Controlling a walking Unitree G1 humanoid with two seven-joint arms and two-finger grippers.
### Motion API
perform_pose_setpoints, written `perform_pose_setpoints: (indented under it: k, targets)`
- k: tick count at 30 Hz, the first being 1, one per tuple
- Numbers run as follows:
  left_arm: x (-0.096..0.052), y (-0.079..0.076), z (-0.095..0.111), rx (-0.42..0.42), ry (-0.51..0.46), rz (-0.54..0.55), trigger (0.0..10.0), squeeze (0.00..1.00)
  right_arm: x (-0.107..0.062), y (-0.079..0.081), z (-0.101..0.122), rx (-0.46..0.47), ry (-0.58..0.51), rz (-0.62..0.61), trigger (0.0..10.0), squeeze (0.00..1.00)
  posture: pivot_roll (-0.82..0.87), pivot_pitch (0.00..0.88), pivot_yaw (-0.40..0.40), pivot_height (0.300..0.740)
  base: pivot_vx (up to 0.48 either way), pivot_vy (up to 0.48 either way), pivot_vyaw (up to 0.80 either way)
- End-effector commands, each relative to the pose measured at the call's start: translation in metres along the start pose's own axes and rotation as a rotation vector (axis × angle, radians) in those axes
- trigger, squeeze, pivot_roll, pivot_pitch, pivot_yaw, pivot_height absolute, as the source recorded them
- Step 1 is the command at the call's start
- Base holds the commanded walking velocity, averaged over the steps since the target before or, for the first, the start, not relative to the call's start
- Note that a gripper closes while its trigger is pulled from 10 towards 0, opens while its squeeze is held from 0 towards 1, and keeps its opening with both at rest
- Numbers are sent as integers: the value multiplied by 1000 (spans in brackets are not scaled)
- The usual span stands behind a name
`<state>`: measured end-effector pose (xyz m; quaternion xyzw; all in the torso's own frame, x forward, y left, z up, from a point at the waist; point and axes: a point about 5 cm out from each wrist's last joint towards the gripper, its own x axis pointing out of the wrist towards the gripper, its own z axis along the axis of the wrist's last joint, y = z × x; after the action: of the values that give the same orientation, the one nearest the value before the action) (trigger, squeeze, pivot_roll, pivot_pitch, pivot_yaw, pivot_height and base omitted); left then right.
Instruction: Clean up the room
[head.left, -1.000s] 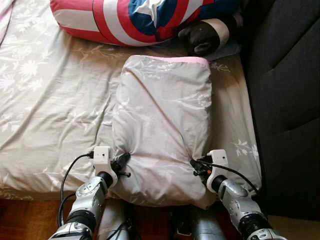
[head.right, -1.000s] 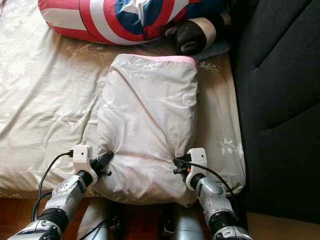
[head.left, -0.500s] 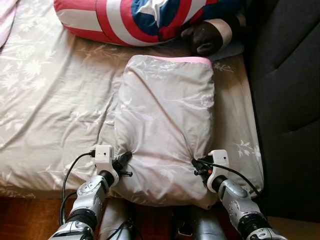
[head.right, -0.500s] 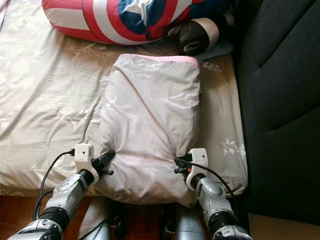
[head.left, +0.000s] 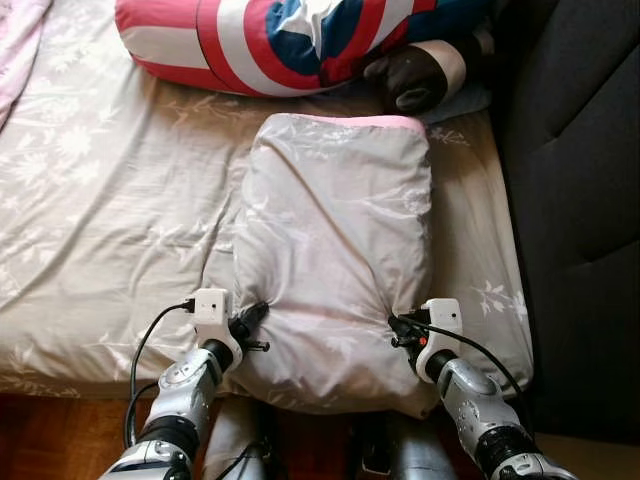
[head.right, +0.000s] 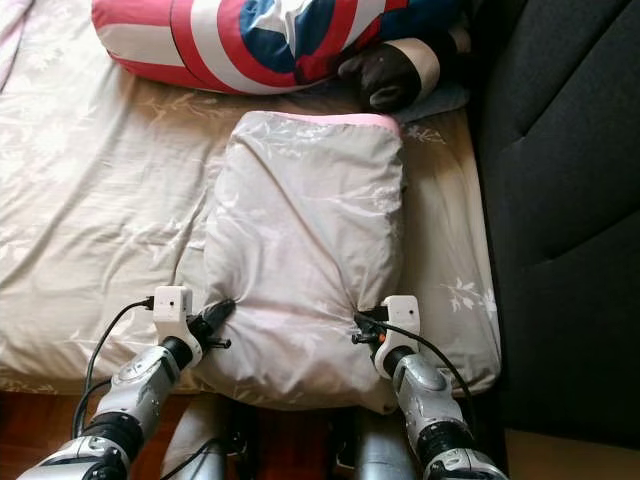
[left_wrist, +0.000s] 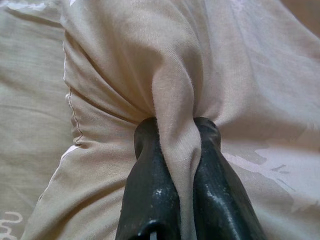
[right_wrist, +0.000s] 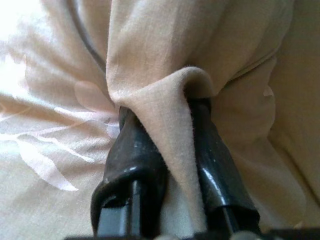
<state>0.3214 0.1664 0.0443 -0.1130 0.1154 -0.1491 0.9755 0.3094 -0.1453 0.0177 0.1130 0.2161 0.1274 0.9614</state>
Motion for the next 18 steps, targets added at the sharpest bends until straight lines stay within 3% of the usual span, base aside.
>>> perform_pose_setpoints:
  k: [1, 7, 10, 12, 18]
  targets:
    - [2, -13, -8, -14, 12, -30, 10000, 0, -2, 2, -8, 43, -9, -10, 10000, 0, -16, 284, -12, 647, 0, 0, 0]
    - [1, -9, -2, -25, -28, -7, 10000, 0, -4, -3, -2, 66, -64, -41, 10000, 0, -22, 270, -5, 647, 0, 0, 0]
    - [0, -8, -4, -29, -20, 1, 10000, 0, -7, -11, -5, 52, -49, -114, 10000, 0, -21, 267, -4, 647, 0, 0, 0]
    - [0, -8, -3, -28, -27, 9, 10000, 0, -8, -12, 1, 84, -114, -120, 10000, 0, -16, 254, -2, 662, 0, 0, 0]
    - [2, -10, -3, -12, -22, 4, 10000, 0, -6, -9, 2, 75, -115, -113, 10000, 0, -21, 238, -4, 697, 0, 0, 0]
